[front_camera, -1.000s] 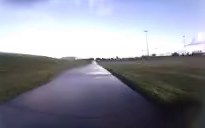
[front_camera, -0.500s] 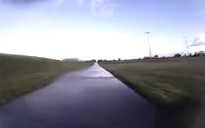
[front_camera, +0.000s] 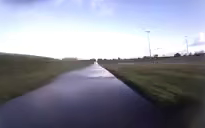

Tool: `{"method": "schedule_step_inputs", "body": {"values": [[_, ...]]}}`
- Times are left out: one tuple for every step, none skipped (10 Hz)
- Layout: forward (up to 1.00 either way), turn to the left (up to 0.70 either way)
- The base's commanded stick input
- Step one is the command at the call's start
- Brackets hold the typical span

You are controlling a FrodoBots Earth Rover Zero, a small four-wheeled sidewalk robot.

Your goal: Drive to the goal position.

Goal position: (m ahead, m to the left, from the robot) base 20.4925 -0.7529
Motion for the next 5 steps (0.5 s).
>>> {"method": "schedule_step_inputs", "body": {"values": [[0.45,0.00],[0.45,0.06],[0.45,0.22],[0.45,0.27],[0.45,0.27]]}}
